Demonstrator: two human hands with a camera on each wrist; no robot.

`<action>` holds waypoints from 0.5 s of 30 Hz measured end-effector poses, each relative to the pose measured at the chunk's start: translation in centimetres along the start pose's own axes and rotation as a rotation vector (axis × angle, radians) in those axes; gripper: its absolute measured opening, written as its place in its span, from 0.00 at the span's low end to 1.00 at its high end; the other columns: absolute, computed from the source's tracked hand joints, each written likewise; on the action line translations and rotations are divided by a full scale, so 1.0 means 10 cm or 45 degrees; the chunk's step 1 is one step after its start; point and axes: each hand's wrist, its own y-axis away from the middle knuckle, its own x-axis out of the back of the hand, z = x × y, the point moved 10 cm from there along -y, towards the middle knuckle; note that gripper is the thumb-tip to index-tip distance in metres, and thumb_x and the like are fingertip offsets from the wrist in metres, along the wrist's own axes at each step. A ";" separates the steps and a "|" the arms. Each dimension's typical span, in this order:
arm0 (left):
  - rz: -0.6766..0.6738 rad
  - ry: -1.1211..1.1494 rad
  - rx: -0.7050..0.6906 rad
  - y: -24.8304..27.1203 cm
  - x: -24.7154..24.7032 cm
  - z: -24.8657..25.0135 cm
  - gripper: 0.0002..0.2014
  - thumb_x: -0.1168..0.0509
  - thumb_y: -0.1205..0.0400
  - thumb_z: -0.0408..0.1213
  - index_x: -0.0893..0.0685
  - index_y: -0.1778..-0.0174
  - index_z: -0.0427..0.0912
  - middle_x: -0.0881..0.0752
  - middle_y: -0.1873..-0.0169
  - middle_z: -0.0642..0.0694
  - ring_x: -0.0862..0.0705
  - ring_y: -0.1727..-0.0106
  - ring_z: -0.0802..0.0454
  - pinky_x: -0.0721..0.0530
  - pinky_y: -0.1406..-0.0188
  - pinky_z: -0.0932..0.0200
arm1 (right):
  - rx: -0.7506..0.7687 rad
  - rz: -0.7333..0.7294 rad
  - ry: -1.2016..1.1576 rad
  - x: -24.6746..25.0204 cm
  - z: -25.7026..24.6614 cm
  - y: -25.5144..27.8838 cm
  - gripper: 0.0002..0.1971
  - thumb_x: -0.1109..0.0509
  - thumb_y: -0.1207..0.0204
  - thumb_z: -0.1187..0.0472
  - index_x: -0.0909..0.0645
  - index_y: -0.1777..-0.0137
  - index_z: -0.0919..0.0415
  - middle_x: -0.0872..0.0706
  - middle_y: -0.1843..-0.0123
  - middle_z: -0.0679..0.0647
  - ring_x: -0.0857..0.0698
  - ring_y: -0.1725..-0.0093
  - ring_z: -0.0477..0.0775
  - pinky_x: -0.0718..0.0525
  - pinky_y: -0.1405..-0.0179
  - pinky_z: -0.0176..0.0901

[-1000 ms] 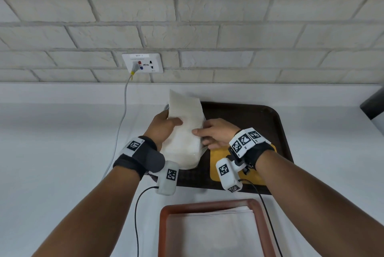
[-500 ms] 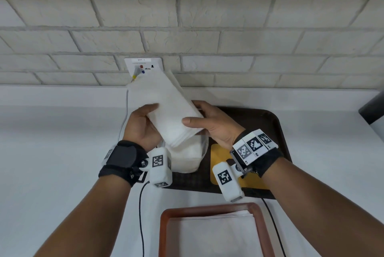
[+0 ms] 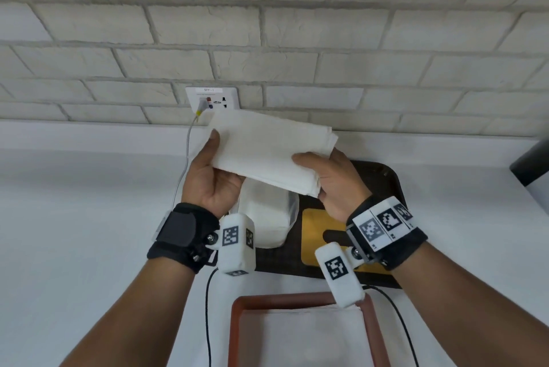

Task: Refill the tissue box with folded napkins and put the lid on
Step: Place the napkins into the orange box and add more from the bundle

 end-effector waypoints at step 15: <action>-0.105 -0.114 -0.005 0.16 -0.37 -0.26 0.28 0.30 0.16 0.35 0.26 0.20 0.36 0.20 0.25 0.33 0.20 0.25 0.35 0.22 0.27 0.32 | -0.079 0.158 -0.203 0.08 0.10 0.14 0.20 0.20 0.30 0.65 0.14 0.37 0.66 0.08 0.42 0.64 0.08 0.43 0.63 0.09 0.48 0.58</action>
